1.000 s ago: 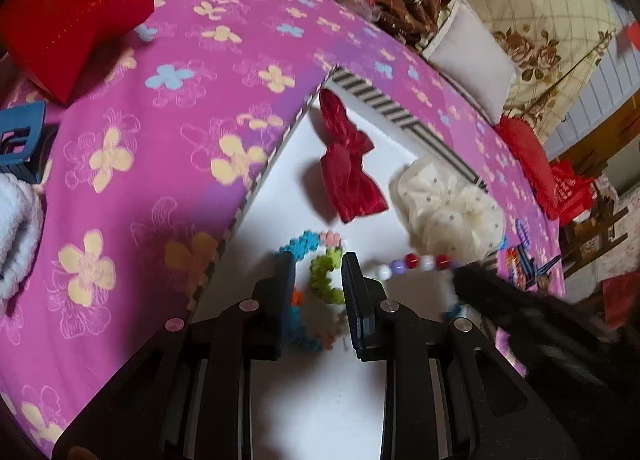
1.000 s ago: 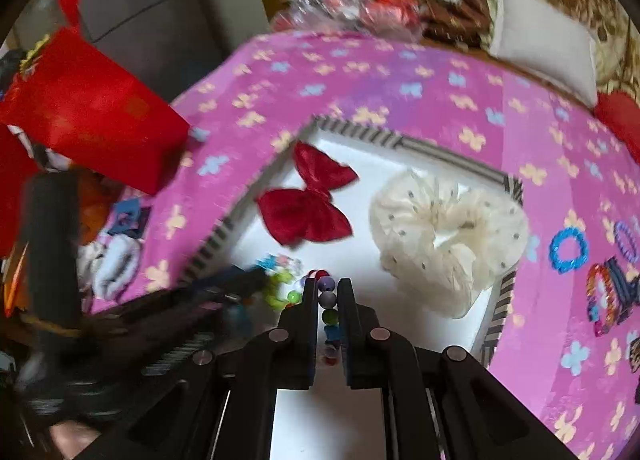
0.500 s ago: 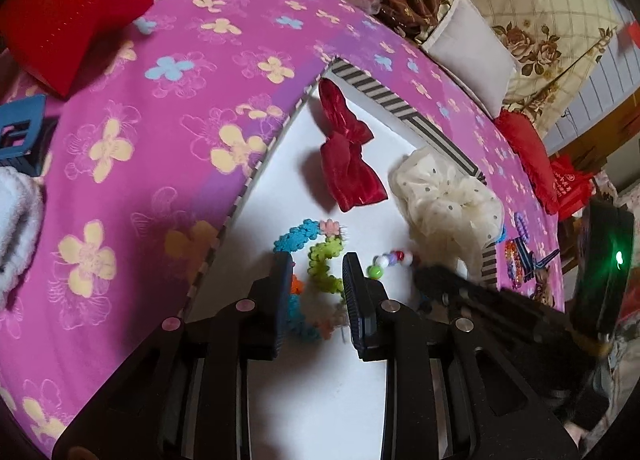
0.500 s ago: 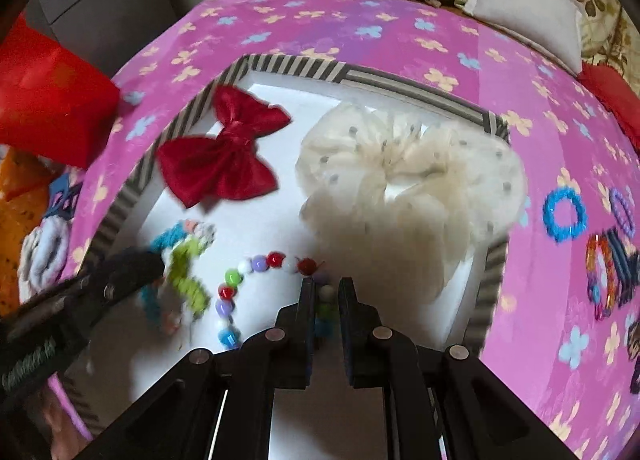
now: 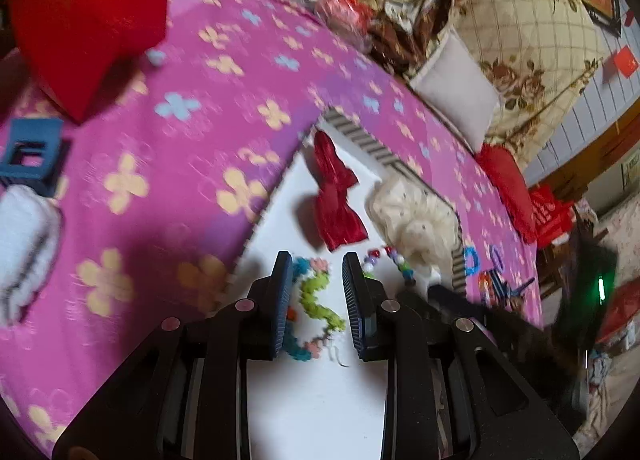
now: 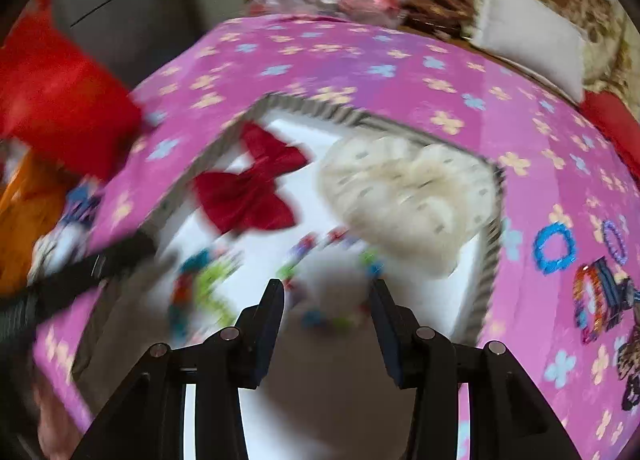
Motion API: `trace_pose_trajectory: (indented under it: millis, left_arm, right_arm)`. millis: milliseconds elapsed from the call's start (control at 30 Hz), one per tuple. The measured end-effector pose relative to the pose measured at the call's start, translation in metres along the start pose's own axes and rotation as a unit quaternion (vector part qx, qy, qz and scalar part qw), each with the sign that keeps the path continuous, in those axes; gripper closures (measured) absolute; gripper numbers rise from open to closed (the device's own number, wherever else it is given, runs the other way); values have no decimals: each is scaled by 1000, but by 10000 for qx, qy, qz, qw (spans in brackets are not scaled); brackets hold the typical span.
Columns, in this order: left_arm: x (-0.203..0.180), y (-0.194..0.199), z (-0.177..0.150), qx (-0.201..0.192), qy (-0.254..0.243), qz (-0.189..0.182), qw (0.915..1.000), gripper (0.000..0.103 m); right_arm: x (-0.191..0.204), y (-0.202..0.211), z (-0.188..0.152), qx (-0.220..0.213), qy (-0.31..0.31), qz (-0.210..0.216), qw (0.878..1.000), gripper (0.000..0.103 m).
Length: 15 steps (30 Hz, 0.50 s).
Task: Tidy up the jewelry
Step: 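Lower the bead bracelet into the tray beside the charm bracelet and open the right tool, then lift both open tools away from the tray toward the remaining jewelry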
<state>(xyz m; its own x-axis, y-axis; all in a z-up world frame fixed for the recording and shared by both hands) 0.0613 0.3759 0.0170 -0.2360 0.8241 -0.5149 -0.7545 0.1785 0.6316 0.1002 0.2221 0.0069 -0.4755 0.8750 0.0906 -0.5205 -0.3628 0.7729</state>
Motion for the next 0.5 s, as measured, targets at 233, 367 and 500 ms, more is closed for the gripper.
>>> trace_pose_trajectory:
  millis: [233, 367, 500]
  left_arm:
    - [26, 8, 7, -209, 293, 304, 9989, 79]
    - [27, 7, 7, -168, 306, 296, 9990, 79]
    - [18, 6, 6, -155, 134, 272, 9994, 79]
  right_arm:
    - [48, -21, -18, 264, 536, 77, 9982, 61]
    - [50, -32, -8, 146, 633, -267, 9975, 61]
    - [41, -40, 4, 60, 776, -767, 9940, 61]
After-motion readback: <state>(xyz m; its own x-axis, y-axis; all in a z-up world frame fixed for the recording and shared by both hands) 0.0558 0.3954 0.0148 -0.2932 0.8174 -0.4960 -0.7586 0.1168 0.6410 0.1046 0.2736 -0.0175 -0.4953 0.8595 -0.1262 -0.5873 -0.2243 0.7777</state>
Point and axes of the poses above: each gripper's, at about its wrist camera, not at the fingertips, and y roughly against the way its jaws point, x to its left, z to its top, the point moved 4 cm from there along -y, roughly the way its jaws point, and after that the axes turned 9 degrees about -x, right-handed, at the moved point
